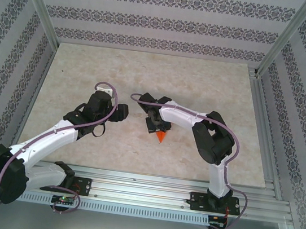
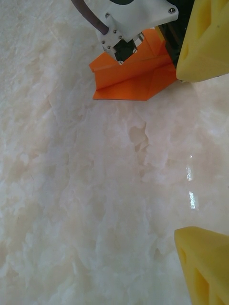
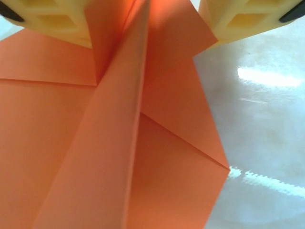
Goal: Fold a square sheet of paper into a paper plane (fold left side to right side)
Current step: Pick up the paper plane at the center of the table.
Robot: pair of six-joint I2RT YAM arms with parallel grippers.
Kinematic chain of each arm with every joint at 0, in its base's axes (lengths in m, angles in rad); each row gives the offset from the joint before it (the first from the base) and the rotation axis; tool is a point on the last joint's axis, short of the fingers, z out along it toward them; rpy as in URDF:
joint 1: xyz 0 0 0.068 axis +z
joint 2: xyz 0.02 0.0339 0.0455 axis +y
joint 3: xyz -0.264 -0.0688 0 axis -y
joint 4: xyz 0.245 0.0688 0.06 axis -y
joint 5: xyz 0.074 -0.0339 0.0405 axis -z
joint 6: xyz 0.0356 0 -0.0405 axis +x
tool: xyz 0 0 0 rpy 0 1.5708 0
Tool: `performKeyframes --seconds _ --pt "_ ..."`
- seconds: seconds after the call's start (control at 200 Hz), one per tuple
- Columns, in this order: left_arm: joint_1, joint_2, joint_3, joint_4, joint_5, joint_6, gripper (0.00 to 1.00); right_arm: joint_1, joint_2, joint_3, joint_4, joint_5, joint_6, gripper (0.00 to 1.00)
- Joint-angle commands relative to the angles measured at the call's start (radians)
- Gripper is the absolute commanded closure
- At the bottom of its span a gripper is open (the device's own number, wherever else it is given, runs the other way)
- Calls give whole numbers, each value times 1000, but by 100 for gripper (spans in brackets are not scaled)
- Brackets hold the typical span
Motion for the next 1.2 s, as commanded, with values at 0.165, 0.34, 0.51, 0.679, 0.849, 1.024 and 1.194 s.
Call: performKeyframes --seconds 0.165,0.34,0.51,0.679,0.849,1.024,1.194 --pt "12 5 -9 4 7 4 19 -2 -58 -4 -16 44 6 65" --pt "12 10 -9 4 12 5 19 -11 -79 -26 0 23 5 76" --pt "11 11 -7 1 11 7 19 -23 -86 -46 15 -3 4 88" --pt "11 6 0 -15 4 18 19 -56 -125 -73 48 -54 -21 100" --pt "12 -13 7 -25 -2 34 19 -185 -211 -107 127 -168 -88 100" --pt "11 -33 4 -21 -1 47 18 -360 -176 -28 169 -302 -178 100" --pt "11 -37 3 -18 6 50 18 -454 -15 168 110 -290 -254 100"
